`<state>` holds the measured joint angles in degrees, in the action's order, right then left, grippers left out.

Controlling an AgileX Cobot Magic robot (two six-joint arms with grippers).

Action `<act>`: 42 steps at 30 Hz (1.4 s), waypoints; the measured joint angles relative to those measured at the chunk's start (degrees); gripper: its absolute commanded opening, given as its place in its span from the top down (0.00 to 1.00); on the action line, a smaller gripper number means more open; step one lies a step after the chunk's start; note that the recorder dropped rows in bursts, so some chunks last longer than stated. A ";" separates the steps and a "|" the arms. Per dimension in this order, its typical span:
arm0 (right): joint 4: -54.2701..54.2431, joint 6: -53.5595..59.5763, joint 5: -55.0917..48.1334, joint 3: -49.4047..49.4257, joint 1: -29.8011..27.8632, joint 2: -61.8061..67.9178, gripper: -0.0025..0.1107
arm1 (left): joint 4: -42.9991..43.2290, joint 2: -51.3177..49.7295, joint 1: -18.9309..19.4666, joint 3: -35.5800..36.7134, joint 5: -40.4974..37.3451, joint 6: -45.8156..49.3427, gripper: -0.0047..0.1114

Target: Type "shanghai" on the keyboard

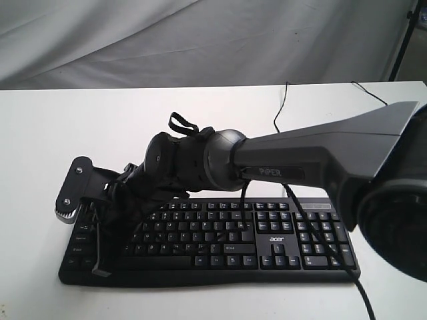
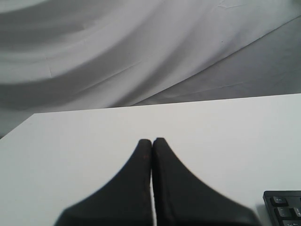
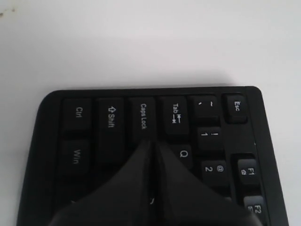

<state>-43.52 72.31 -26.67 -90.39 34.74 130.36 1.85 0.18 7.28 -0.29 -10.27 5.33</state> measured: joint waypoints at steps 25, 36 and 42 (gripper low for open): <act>-0.04 0.35 -1.58 -0.10 0.00 -3.09 0.98 | 0.00 0.00 0.00 0.00 0.00 0.00 0.95; 1.92 -0.01 -5.36 0.82 -1.46 -5.40 0.98 | 0.00 0.00 0.00 0.00 0.00 0.00 0.95; 3.18 0.17 -5.36 6.02 -3.13 -7.85 0.98 | 0.00 0.00 0.00 0.00 0.00 0.00 0.95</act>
<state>-40.34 72.47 -32.03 -84.37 31.61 122.51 1.85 0.18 7.28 -0.29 -10.27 5.33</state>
